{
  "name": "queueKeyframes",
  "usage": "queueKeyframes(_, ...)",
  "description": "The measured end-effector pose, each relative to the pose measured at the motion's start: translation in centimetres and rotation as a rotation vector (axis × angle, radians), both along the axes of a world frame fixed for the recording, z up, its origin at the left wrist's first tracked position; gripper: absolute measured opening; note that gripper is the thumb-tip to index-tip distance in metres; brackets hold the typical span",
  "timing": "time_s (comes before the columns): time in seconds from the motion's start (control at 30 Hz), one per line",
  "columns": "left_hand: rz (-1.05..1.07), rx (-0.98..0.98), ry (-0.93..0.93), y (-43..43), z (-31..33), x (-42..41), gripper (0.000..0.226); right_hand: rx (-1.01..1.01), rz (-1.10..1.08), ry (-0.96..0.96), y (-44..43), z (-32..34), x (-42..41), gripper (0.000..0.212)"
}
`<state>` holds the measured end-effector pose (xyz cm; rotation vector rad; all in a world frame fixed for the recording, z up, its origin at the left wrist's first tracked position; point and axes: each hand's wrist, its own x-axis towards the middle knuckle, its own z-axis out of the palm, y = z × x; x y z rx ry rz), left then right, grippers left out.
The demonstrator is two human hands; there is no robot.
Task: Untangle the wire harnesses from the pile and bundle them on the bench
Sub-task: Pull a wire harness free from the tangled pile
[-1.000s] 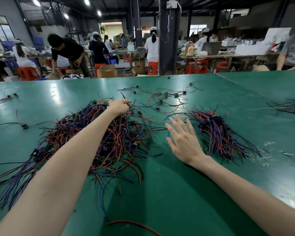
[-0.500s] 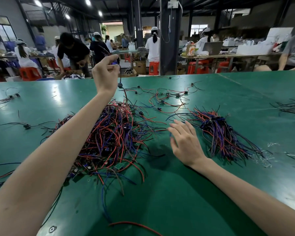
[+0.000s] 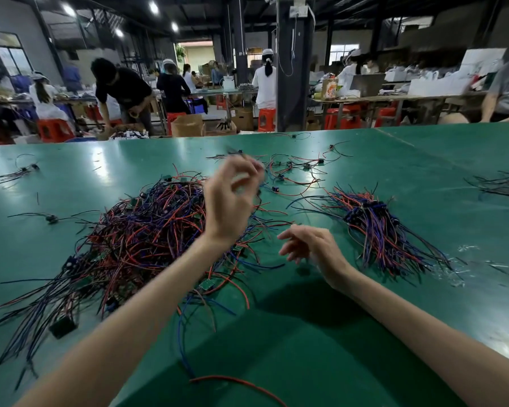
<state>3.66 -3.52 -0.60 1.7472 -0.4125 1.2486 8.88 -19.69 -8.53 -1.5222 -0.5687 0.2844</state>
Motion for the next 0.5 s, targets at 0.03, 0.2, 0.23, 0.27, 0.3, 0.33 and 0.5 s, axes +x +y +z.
queueKeyframes(0.03,-0.024,0.146,-0.036,-0.9,-1.6,-0.7,0.018,0.06,0.096,0.193,0.1,0.2,-0.2,0.044)
queueKeyframes(0.2,-0.151,0.492,0.021,-3.7,-7.2,-2.6,0.039,0.176,0.226,0.536,0.4,0.8,-0.4,0.045)
queueKeyframes(0.23,-0.17,0.526,0.029,-4.0,-7.7,-2.8,0.039,0.184,0.201,0.582,0.5,0.9,-0.4,0.038)
queueKeyframes(0.27,-0.185,0.564,0.037,-4.2,-8.1,-3.0,0.038,0.172,0.173,0.608,0.5,0.9,-0.4,0.032)
queueKeyframes(0.3,-0.195,0.597,0.053,-4.2,-8.3,-3.1,0.035,0.146,0.152,0.613,0.5,0.9,-0.4,0.027)
queueKeyframes(0.33,-0.197,0.623,0.08,-4.1,-8.4,-3.1,0.032,0.12,0.144,0.604,0.4,0.9,-0.3,0.024)
queueKeyframes(0.5,-0.198,0.583,0.258,-3.5,-8.5,-3.7,0.021,0.216,0.109,0.614,-0.1,0.9,-0.1,0.025)
